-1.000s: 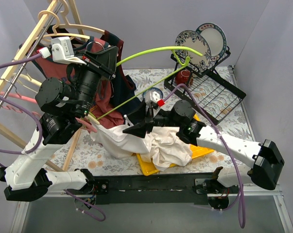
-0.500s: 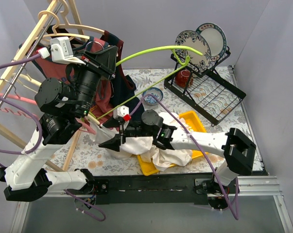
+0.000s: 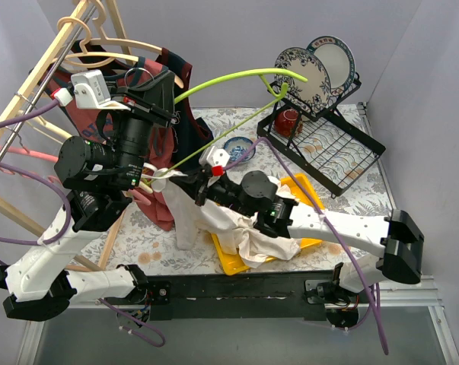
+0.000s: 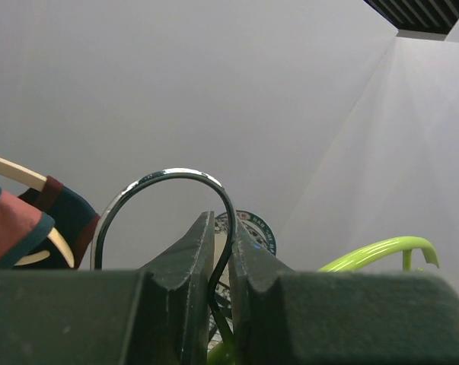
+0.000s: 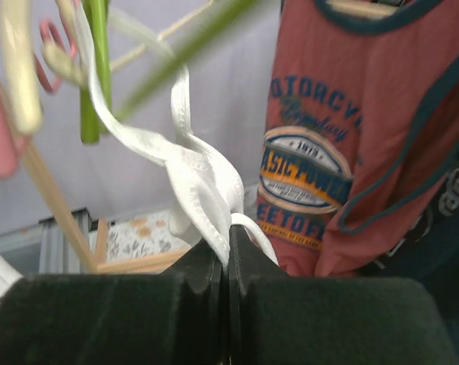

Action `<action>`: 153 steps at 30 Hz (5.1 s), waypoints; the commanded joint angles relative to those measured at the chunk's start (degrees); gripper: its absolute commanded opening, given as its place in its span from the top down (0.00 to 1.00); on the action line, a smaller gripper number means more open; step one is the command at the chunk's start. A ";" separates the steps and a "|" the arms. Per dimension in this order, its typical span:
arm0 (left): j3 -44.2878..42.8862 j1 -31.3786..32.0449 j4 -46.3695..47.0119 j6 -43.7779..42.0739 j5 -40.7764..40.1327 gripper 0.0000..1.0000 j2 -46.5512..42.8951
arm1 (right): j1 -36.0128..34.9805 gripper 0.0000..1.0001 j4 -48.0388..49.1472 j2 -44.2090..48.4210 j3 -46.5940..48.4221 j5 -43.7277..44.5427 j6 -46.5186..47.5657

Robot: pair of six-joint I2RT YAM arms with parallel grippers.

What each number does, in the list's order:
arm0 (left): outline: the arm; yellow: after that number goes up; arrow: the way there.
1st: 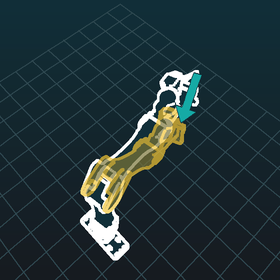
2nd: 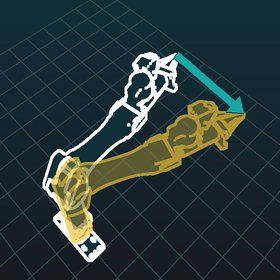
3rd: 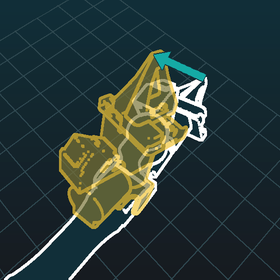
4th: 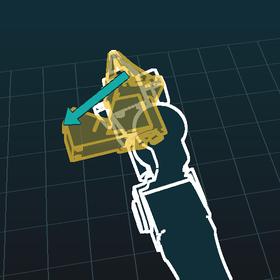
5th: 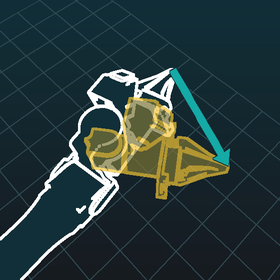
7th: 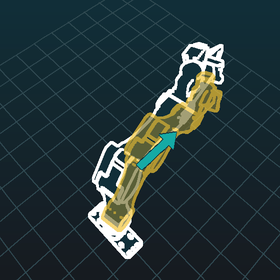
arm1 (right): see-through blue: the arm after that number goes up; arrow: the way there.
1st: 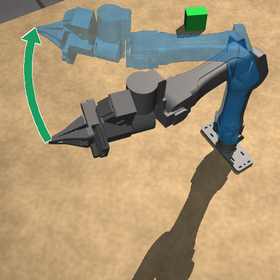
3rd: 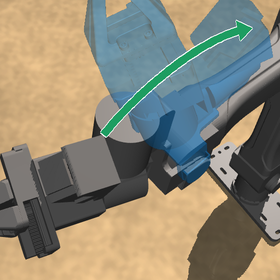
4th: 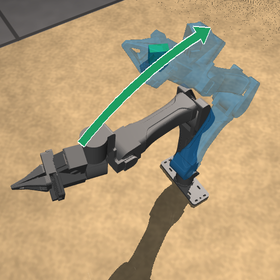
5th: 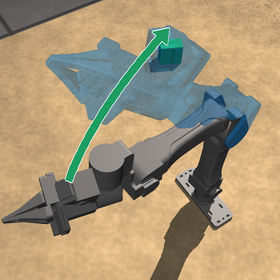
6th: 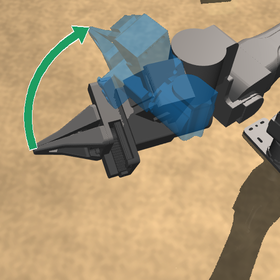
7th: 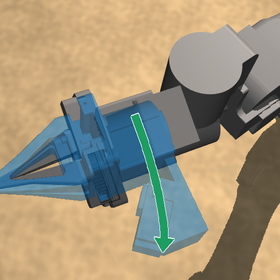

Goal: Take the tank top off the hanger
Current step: Remove the tank top from the hanger, then place the tank top in the bin.

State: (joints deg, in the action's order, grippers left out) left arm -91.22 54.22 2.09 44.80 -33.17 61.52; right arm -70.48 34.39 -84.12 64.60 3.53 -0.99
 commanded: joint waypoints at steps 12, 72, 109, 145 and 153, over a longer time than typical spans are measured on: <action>-1.23 0.19 13.47 -3.41 0.46 1.00 3.78 | -0.01 0.99 -3.10 4.49 5.80 -2.12 3.81; -8.98 0.19 -24.07 -26.77 16.65 1.00 1.32 | -0.10 0.99 -9.78 0.27 11.07 -12.32 1.43; -6.95 0.28 4.42 -2.35 22.00 1.00 -0.60 | 0.51 0.99 -10.75 -0.27 9.05 -9.68 1.43; -15.30 0.28 -4.54 8.56 32.11 1.00 -5.71 | 14.49 0.99 -37.38 22.50 18.40 11.50 9.88; -15.48 0.19 -5.69 7.32 31.15 1.00 -5.35 | 14.84 0.99 -35.44 31.73 -7.88 13.78 -1.62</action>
State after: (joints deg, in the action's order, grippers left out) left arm -105.60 54.24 -3.46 53.34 -0.91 55.94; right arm -56.01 -1.85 -56.03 67.42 14.02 4.58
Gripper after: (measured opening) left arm 0.082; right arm 0.031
